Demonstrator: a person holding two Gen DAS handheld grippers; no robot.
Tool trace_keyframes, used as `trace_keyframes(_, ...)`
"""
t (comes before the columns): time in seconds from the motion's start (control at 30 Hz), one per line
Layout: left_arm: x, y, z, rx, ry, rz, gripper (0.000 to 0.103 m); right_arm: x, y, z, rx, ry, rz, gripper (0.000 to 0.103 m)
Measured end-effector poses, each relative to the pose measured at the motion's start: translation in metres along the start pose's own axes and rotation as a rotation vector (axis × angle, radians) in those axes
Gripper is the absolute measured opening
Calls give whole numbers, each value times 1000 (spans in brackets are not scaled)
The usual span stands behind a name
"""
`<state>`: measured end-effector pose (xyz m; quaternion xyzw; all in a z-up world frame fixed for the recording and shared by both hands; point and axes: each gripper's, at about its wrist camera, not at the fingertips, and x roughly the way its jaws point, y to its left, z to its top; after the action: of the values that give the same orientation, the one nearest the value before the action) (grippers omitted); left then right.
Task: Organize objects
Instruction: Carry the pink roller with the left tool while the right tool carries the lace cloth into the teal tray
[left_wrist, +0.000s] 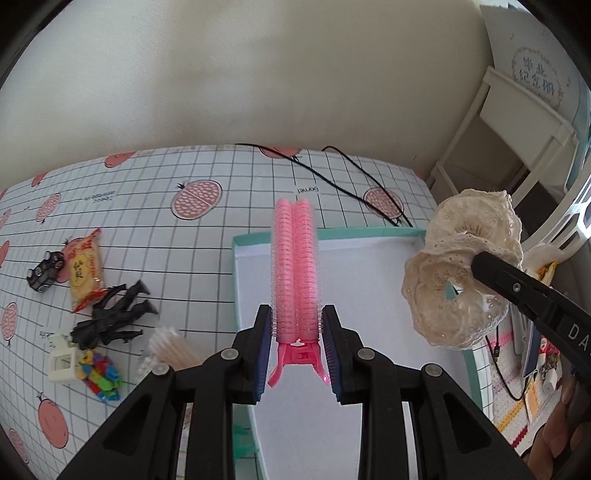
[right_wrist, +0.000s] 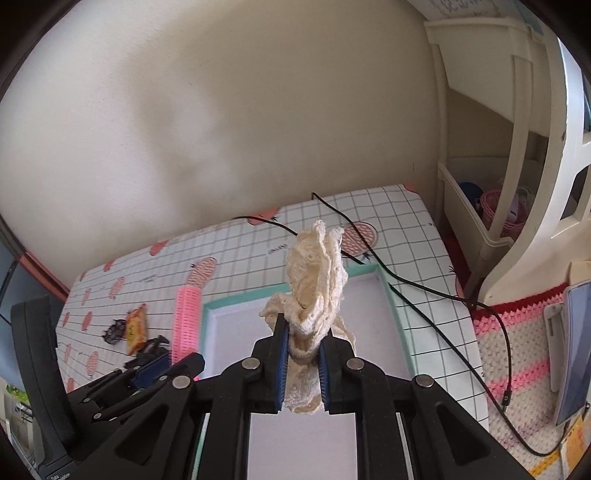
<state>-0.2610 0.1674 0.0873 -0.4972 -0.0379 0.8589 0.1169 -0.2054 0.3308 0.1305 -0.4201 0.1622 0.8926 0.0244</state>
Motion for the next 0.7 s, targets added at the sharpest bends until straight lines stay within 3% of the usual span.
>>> trace_keyframes(0.33,44,-8,0,14,41,26,28,41,-7,-5,-83,39,-110,15)
trace_keyframes(0.7,64,-6,-5,19,57,57,28,67,-2,-16,-142,75,-142,15)
